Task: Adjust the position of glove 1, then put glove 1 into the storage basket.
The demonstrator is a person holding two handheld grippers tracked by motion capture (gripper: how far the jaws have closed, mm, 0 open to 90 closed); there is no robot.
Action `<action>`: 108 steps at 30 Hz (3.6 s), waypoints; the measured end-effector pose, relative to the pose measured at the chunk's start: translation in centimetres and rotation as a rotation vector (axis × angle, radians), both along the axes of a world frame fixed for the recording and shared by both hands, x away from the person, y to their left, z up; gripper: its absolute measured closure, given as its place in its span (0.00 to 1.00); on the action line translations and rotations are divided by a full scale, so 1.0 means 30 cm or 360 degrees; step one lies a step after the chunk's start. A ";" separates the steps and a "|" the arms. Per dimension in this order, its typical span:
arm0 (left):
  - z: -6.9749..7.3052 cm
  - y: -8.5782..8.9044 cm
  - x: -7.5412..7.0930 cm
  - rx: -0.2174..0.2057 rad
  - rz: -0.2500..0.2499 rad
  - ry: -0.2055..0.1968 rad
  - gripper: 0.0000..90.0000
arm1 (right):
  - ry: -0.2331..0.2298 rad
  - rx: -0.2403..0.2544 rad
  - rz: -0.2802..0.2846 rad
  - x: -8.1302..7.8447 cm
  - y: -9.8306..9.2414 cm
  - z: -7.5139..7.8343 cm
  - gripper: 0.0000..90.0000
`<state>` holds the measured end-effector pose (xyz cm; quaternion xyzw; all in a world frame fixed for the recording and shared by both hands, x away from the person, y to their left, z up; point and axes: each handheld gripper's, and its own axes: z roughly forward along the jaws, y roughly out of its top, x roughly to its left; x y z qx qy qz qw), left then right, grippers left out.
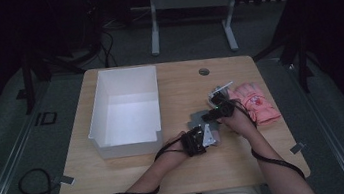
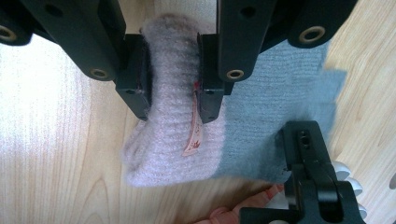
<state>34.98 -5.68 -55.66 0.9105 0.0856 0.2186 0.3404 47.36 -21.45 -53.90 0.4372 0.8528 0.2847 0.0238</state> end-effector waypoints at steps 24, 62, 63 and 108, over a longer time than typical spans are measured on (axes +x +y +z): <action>0.164 -0.012 -0.029 0.0009 0.0033 -0.0007 0.79 | -0.0157 0.0167 0.0013 -0.064 -0.033 0.186 0.78; 0.531 0.264 -0.007 0.0147 0.0046 -0.0047 0.79 | -0.0420 0.0301 0.0228 -0.070 0.223 0.548 0.78; 0.536 0.280 -0.003 0.0139 0.0052 -0.0026 0.79 | -0.0422 0.0303 0.0239 -0.069 0.236 0.551 0.78; 0.379 0.693 0.037 0.0504 0.0205 0.0138 0.79 | -0.0238 0.0277 0.0453 0.004 0.779 0.383 0.78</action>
